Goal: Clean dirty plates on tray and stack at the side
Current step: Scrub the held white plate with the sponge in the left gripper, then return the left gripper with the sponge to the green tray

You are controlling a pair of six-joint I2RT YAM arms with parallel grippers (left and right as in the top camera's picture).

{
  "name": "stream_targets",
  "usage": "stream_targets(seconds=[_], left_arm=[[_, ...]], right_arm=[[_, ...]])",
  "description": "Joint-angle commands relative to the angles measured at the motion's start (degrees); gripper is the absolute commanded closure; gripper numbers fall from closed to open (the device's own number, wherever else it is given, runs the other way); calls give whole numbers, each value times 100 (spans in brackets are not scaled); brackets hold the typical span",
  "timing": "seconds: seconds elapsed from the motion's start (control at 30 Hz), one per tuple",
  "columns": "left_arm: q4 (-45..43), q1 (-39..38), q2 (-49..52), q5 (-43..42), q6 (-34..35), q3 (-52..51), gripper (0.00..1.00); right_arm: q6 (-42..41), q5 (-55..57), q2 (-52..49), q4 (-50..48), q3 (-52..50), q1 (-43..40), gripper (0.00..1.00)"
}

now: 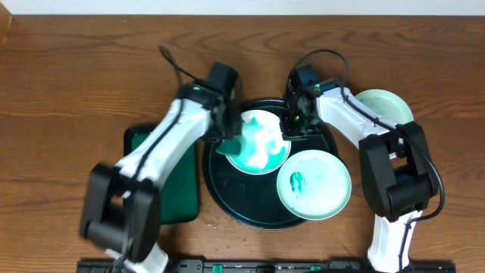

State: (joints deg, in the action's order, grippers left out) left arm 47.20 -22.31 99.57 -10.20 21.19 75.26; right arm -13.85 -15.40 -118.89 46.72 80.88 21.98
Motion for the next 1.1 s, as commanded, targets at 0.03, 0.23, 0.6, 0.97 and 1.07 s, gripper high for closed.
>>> stream_targets(seconds=[0.03, 0.23, 0.6, 0.97, 1.07], left_arm=[[514, 133, -549, 717, 94, 50, 93], [1327, 748, -601, 1495, 573, -50, 93], [940, 1902, -455, 1493, 549, -874, 93], [487, 1941, 42, 1493, 549, -1261, 93], [457, 1941, 52, 1493, 549, -1261, 93]], right_arm=[[63, 188, -210, -79, -107, 42, 99], [63, 188, -210, -81, -107, 42, 99], [107, 186, -210, -94, -107, 42, 99], [107, 186, -210, -96, -107, 42, 99], [107, 186, -210, -92, -107, 42, 99]])
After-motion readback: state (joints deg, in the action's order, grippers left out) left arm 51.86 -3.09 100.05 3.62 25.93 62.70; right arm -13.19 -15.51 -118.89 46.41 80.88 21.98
